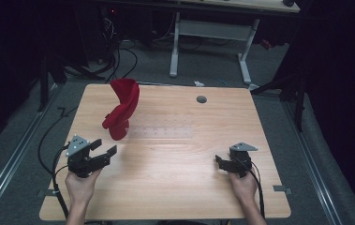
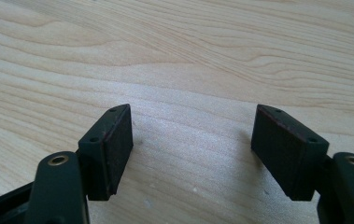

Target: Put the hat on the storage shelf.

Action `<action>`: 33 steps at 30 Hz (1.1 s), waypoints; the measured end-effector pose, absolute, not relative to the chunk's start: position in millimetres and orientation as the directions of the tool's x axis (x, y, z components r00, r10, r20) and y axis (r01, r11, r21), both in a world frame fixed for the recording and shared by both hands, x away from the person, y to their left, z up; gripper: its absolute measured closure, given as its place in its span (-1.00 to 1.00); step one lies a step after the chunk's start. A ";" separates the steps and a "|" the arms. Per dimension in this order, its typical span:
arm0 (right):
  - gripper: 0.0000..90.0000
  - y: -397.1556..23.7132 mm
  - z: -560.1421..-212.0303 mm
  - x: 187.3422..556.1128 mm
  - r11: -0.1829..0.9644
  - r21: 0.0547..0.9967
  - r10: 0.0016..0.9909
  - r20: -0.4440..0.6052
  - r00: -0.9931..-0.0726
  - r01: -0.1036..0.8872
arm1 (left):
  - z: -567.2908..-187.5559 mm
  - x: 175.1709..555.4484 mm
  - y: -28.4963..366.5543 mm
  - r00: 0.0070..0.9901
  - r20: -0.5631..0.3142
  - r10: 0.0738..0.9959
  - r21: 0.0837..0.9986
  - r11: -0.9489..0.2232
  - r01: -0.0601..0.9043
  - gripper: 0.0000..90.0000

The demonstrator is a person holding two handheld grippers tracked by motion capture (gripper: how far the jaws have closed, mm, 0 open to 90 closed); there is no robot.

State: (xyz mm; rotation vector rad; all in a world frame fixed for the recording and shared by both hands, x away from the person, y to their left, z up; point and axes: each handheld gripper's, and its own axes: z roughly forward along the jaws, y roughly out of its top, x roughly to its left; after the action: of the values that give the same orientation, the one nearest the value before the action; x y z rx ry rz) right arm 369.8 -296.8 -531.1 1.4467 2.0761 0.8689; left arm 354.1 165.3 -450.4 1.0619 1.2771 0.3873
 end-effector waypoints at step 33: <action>-0.34 -296.5 -531.1 369.6 0.244 0.720 0.941 -0.016 -0.337 0.649 | -487.5 344.4 109.9 0.361 -0.589 0.723 0.795 0.441 0.416 -0.25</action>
State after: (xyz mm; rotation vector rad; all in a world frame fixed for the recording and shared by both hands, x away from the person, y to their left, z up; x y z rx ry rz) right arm 369.6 -296.5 -531.1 1.4494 2.0733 0.8687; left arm 344.4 109.9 -487.5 1.1730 1.2578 0.2710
